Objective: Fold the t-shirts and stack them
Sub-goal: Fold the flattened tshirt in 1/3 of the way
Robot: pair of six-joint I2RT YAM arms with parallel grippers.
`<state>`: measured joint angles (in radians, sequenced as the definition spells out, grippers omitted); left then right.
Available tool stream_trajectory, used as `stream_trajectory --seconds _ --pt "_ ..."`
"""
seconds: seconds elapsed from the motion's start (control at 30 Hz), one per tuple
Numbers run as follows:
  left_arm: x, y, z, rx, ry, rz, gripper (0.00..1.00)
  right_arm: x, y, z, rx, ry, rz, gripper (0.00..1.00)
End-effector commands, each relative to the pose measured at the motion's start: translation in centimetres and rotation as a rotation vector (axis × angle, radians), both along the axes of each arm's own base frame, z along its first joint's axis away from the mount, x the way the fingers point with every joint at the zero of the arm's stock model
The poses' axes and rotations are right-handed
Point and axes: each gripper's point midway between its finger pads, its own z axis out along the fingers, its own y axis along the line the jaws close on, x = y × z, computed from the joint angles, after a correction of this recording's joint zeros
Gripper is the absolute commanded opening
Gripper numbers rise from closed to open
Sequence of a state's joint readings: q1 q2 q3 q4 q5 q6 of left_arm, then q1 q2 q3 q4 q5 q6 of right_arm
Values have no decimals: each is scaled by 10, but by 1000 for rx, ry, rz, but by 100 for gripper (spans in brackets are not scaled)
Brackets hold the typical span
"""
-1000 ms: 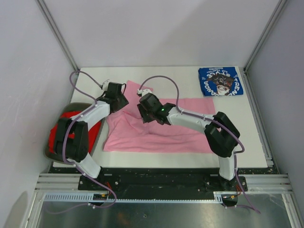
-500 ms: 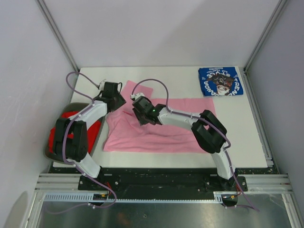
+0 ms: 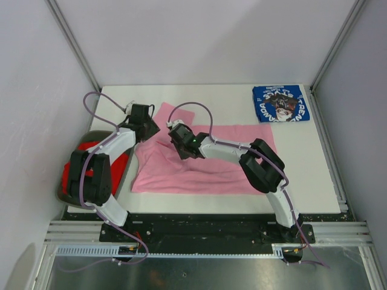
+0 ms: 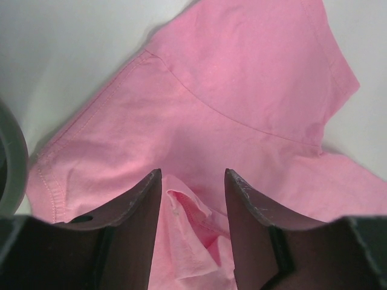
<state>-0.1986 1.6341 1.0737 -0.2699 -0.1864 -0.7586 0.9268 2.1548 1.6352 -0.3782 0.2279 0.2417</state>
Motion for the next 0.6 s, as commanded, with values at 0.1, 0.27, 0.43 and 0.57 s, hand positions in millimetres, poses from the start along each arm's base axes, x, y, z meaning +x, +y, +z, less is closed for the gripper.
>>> stream_trajectory --seconds 0.1,0.27,0.43,0.57 --pt "7 2 19 -5 -61 -14 51 18 -9 12 47 -13 -69 13" --pt "7 2 17 -3 -56 -14 51 19 -22 6 78 25 -114 3" --pt "8 1 15 -7 -52 -19 51 18 -27 4 116 57 -135 7" --pt "10 1 16 -9 -55 -20 51 17 -28 8 130 61 -142 8"
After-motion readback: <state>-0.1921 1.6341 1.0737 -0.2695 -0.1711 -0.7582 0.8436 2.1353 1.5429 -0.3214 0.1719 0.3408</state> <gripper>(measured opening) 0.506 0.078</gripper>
